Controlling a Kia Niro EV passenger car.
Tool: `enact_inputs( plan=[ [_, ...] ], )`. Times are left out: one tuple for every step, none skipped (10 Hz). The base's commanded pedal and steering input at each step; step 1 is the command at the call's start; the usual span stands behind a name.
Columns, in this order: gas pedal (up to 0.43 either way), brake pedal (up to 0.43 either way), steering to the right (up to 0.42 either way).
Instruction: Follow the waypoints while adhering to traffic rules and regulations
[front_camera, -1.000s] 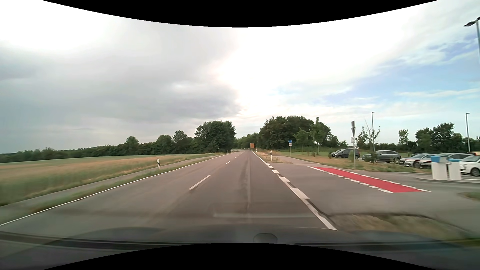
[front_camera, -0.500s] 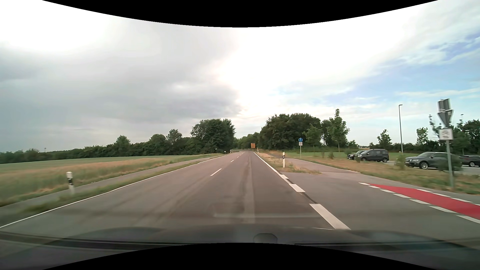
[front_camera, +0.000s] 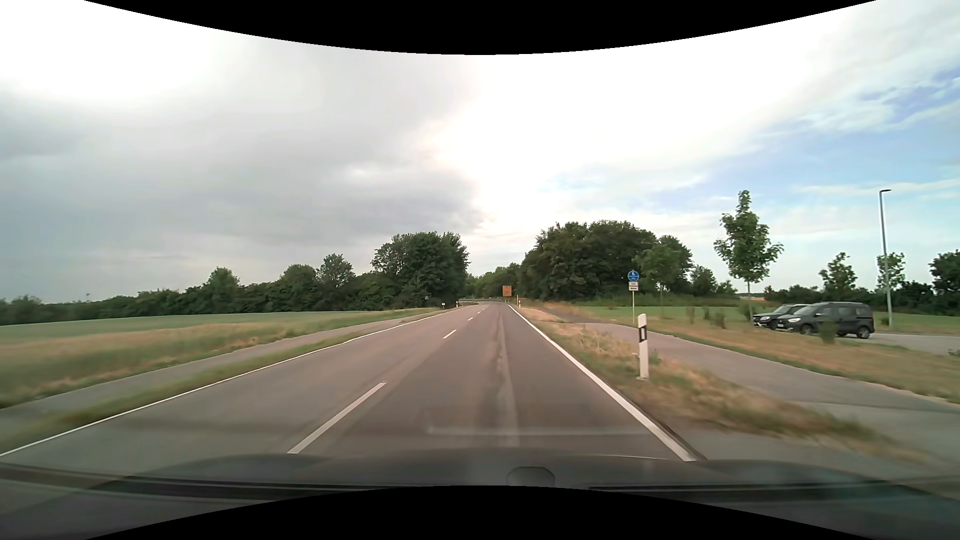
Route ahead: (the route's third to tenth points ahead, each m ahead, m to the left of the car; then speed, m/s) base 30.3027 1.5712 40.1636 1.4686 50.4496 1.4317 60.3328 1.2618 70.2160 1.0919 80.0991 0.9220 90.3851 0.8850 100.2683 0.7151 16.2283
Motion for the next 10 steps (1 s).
enact_inputs(
  plan=[
    [0.138,0.0,-0.003],
    [0.138,0.0,-0.002],
    [0.138,0.0,-0.002],
    [0.138,0.0,-0.003],
    [0.138,0.0,-0.003],
    [0.138,0.0,-0.002],
    [0.138,0.0,-0.002],
    [0.138,0.0,-0.002],
    [0.138,0.0,0.0],
    [0.138,0.0,0.002]
  ],
)
